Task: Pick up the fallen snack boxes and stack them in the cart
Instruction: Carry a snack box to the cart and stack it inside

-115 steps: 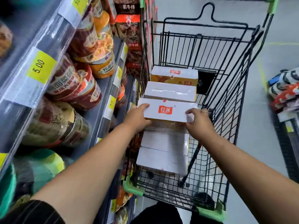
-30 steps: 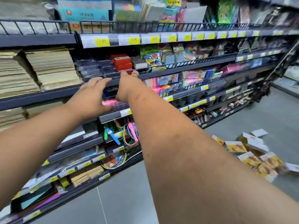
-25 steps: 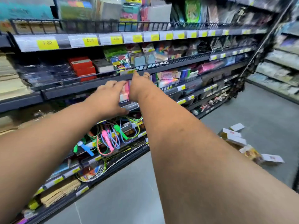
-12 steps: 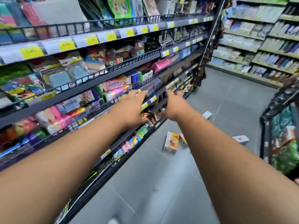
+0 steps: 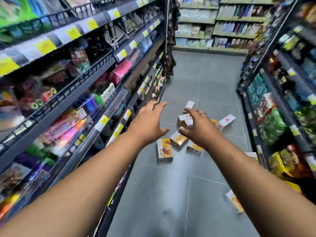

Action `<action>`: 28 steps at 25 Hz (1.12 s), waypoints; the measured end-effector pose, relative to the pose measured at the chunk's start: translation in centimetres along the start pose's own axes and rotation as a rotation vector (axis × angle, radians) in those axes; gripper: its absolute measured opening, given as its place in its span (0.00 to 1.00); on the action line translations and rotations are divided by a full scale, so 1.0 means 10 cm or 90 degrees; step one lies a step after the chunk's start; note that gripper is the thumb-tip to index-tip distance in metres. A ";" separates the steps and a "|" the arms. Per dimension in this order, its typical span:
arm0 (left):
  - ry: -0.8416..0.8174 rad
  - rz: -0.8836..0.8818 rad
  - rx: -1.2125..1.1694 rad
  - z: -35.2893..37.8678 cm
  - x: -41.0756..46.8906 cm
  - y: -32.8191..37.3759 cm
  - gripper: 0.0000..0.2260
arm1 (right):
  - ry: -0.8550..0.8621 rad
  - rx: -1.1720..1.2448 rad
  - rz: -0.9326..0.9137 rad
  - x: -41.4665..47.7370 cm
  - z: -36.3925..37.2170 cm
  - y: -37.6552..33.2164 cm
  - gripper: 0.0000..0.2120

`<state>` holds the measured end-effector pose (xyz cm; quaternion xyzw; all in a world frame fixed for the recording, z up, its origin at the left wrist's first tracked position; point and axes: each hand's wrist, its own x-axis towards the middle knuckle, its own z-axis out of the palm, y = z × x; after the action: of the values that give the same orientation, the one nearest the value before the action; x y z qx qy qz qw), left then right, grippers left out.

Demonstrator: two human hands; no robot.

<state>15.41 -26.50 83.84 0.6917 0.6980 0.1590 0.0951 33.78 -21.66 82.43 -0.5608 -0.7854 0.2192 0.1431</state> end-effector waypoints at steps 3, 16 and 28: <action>-0.005 0.040 -0.037 0.22 0.53 0.03 0.38 | 0.046 0.017 0.031 0.23 -0.01 0.36 0.36; -0.067 -0.025 -0.100 1.41 2.82 0.27 0.35 | 0.006 0.037 0.097 2.10 -0.12 2.10 0.39; -0.130 -0.021 -0.113 2.42 5.00 -0.23 0.36 | 0.018 0.039 0.175 4.16 0.38 3.11 0.40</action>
<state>20.57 25.53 64.81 0.6816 0.6792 0.1475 0.2288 43.70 25.49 62.61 -0.6617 -0.6918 0.2531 0.1397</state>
